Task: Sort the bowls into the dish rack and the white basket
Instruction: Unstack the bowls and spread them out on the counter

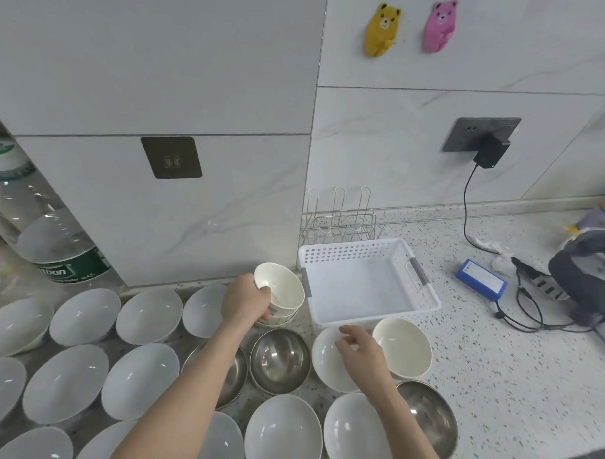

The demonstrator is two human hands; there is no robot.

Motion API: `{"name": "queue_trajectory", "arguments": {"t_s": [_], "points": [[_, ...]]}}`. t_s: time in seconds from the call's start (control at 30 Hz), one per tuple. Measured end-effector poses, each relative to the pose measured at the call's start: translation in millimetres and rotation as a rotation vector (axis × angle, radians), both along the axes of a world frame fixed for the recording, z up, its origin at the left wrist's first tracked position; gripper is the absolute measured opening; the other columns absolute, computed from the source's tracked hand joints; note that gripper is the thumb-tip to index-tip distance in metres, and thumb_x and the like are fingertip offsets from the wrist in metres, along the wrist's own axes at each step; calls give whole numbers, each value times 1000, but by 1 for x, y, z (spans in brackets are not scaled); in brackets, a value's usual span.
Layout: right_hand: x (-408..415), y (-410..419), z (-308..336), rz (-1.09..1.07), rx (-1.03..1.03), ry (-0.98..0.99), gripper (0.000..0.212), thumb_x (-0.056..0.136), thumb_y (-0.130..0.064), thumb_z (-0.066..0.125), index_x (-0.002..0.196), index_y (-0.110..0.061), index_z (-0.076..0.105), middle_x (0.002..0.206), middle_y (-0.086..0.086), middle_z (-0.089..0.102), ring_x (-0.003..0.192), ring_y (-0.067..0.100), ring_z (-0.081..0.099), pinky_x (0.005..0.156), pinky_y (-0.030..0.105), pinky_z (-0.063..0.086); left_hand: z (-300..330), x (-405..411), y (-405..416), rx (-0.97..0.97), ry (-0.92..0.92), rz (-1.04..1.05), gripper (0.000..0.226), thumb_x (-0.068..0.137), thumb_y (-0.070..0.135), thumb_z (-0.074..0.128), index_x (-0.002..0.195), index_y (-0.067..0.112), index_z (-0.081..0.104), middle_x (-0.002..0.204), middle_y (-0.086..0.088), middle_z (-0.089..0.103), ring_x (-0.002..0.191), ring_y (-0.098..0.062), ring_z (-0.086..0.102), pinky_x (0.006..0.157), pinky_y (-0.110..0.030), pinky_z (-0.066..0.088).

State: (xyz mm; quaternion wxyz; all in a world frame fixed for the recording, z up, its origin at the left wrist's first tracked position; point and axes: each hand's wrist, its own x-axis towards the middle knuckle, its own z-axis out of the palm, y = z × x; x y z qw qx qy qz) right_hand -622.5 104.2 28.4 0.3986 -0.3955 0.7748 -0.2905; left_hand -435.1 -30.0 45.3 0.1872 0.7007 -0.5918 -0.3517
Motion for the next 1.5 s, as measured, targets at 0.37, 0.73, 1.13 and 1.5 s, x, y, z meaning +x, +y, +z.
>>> {"name": "queue_trajectory", "arguments": {"t_s": [0.37, 0.73, 1.13, 1.5], "points": [[-1, 2, 2, -64, -6, -45, 34, 93, -14, 52, 126, -20, 59, 101, -7, 67, 92, 9, 56, 81, 25, 38, 13, 9, 7, 43, 370, 94, 11, 88, 8, 48, 89, 11, 58, 45, -5, 66, 44, -12, 64, 41, -19, 34], [29, -39, 4, -108, -13, -186, 34, 94, -22, 48, 127, -22, 55, 80, -7, 74, 62, 9, 51, 58, 22, 41, 15, 79, 40, 557, 1216, 517, 14, 98, 10, 53, 92, 1, 62, 55, -9, 68, 35, -5, 56, 28, -14, 31], [73, -94, 4, 2, 39, -144, 53, 95, -17, 45, 146, -13, 33, 110, 6, 59, 63, 20, 70, 45, 20, 45, 6, 126, 48, 577, 1319, 671, 17, 99, 13, 52, 91, 3, 63, 54, -4, 67, 33, -3, 54, 27, -12, 29], [89, -101, -10, 0, 96, -46, 73, 84, -7, 42, 151, -26, 20, 95, -7, 56, 75, 28, 72, 83, 45, 58, -10, 147, 42, 654, 1402, 696, 19, 99, 18, 52, 90, 6, 64, 53, 1, 66, 30, 0, 49, 28, -12, 27]]}}
